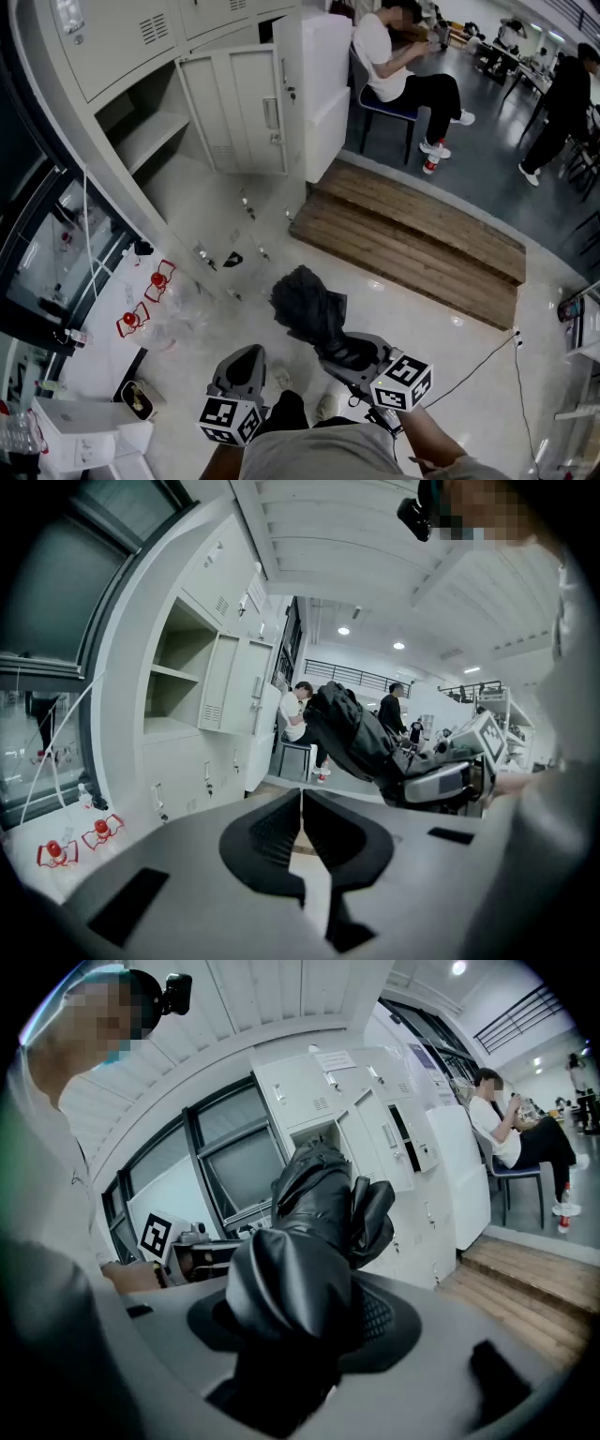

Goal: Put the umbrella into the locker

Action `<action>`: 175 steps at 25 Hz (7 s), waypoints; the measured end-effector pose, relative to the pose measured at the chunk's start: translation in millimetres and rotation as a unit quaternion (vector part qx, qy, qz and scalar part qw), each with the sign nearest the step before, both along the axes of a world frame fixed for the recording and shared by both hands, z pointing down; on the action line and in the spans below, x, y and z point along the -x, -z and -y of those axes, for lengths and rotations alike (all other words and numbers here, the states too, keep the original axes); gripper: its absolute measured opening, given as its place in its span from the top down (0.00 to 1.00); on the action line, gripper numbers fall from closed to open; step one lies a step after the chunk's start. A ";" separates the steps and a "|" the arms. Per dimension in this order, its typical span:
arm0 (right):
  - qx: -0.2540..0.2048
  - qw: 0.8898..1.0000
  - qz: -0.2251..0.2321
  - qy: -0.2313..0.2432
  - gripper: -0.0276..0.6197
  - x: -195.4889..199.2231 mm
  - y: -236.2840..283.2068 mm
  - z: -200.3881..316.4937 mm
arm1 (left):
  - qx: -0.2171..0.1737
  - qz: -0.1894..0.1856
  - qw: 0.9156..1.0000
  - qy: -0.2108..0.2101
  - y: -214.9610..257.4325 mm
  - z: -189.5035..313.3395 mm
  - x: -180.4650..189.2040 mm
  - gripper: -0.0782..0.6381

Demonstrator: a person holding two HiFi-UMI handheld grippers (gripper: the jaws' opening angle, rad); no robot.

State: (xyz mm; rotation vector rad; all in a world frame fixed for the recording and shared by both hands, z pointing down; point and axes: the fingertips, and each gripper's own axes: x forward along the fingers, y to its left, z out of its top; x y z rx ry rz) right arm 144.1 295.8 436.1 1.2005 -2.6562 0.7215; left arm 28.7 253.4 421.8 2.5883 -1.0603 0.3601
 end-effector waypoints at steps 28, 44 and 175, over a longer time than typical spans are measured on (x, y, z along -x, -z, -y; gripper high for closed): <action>0.002 0.999 -0.016 -0.030 0.58 78.9 1.1 -38.3 | -0.029 -0.007 1.000 0.000 19.8 -42.3 88.8 0.86; 0.007 0.999 -0.022 -0.030 0.58 152.2 3.2 -6.8 | -0.035 -0.006 0.999 -0.026 16.7 -16.0 152.5 0.86; 0.065 0.967 -0.161 0.186 0.58 153.5 -21.5 531.4 | -0.025 -0.009 0.992 0.120 6.2 393.3 144.8 0.86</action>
